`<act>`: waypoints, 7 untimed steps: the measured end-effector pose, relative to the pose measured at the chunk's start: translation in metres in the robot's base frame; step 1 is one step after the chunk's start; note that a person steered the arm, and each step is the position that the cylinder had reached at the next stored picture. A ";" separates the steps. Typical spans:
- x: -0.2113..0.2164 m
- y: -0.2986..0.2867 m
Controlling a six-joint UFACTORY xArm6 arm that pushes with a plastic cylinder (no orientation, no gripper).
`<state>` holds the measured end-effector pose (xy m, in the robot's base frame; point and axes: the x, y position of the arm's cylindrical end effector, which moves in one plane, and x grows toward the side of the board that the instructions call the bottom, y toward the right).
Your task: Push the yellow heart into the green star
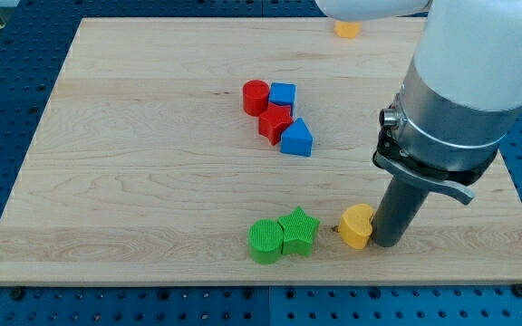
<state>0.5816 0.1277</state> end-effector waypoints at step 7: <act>-0.006 -0.068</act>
<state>0.5757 0.0593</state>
